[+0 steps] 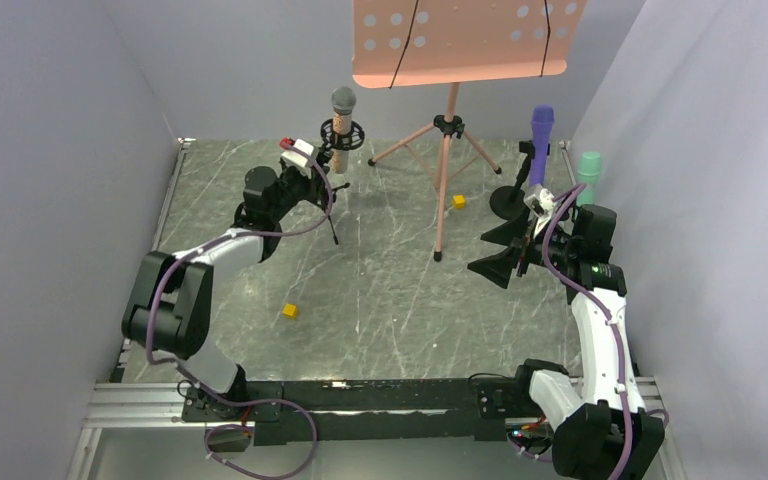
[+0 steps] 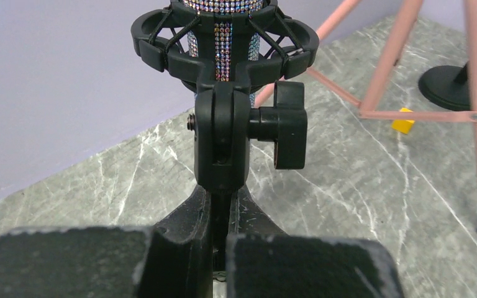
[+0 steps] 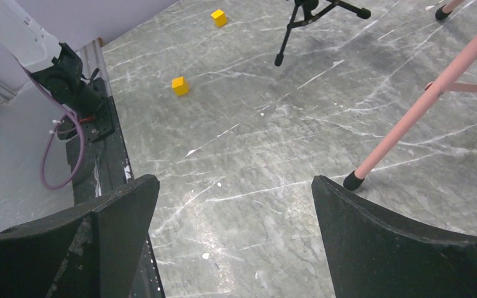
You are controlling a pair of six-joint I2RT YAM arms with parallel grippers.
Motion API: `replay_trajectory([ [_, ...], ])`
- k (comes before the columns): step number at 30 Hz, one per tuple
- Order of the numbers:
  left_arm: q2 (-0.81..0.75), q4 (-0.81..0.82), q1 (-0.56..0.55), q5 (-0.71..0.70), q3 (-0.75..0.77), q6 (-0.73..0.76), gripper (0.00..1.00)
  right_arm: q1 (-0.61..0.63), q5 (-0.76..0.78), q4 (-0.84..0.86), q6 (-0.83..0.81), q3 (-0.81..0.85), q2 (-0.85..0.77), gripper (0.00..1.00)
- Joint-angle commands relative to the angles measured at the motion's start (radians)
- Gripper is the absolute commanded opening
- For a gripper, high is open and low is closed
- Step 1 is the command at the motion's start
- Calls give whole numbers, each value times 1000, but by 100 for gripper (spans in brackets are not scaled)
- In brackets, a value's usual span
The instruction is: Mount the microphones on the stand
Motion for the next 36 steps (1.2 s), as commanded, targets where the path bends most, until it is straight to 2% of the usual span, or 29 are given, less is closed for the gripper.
replay_trajectory([
  [1,66,222,33,79,78,-74,0,-5,-18,-4,-38,21,5,100],
  [8,96,238,38,71,31,-87,2,-5,-16,-12,-48,23,14,100],
  [15,46,235,39,53,-61,-67,31,-5,-16,-16,-52,25,16,100],
  [24,-21,203,39,64,-102,-73,62,-6,-7,-33,-72,29,14,100],
  [25,-41,199,40,59,-113,-75,67,-6,-4,-36,-74,30,14,100],
  [26,-75,191,39,38,-144,-77,77,-6,1,-41,-82,32,13,100],
  [28,-143,176,40,8,-188,-80,86,-6,8,-50,-92,35,15,100],
  [33,-367,16,39,-87,-297,-129,96,-5,41,-74,-125,44,5,100],
  [36,-544,-211,43,-112,-319,-240,99,-14,86,-98,-149,66,-24,100],
])
